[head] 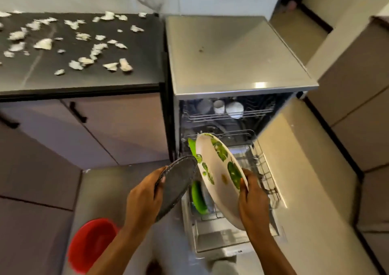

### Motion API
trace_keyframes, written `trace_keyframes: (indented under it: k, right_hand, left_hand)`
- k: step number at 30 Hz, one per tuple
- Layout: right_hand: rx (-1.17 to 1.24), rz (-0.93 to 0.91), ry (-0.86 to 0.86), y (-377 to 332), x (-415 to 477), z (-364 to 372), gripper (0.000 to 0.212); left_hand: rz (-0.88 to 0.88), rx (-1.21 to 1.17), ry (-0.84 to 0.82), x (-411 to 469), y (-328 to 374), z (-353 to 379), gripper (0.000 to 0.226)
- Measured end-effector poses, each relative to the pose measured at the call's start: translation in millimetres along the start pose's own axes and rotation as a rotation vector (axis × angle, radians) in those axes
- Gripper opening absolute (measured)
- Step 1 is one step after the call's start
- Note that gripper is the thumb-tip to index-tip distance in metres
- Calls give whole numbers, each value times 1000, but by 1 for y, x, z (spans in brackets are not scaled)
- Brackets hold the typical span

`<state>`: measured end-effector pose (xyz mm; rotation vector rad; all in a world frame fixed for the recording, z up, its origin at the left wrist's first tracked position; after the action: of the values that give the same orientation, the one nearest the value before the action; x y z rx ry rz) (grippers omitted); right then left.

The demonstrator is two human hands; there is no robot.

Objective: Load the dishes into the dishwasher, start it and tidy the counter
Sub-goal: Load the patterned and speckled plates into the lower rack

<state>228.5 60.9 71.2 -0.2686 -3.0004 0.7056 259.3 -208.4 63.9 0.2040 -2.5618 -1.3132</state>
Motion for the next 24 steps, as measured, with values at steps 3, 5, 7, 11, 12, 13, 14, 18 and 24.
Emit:
trace_keyframes:
  k: [3,5,7,11,12,13,14,18,24]
  right_hand:
    - [-68,90,-71,54,29,-8,32]
    - [-126,135,-118,94,61,-13,34]
    - [-162,134,-119,135,100,-13,34]
    - [-151,176,-108,202,172,0,36]
    - [-139,194,-106,217,189,7,38]
    - [-119,217,-107,230,205,15,39]
    - [-105,232,-107,239,220,24,40]
    - [-121,207,-104,274,277,78,40]
    - [-37,187,-100,293,325,135,38]
  left_hand:
    - [-12,14,-42,10,13,60,36]
    - [-24,15,-50,18,21,104,36]
    - [-62,-20,-58,25,27,150,36]
    - [-148,-49,2,40,29,224,43]
    - [-143,-49,15,46,33,240,42]
    - [-135,-57,19,53,36,256,41]
    - [-131,-54,26,57,37,268,39]
    - [-179,-71,68,77,15,314,54]
    - [-230,-144,190,93,-21,346,45]
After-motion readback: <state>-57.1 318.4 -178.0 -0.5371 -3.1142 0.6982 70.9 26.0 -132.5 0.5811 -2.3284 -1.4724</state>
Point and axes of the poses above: each hand's wrist, its own x-axis towards the middle knuckle, its own z-axis out of the palm, y = z × x, the point moved 7 cm from there along x, towards the middle knuckle, and after that the axes turned 15 degrees about -x, right-handed, at the moved point
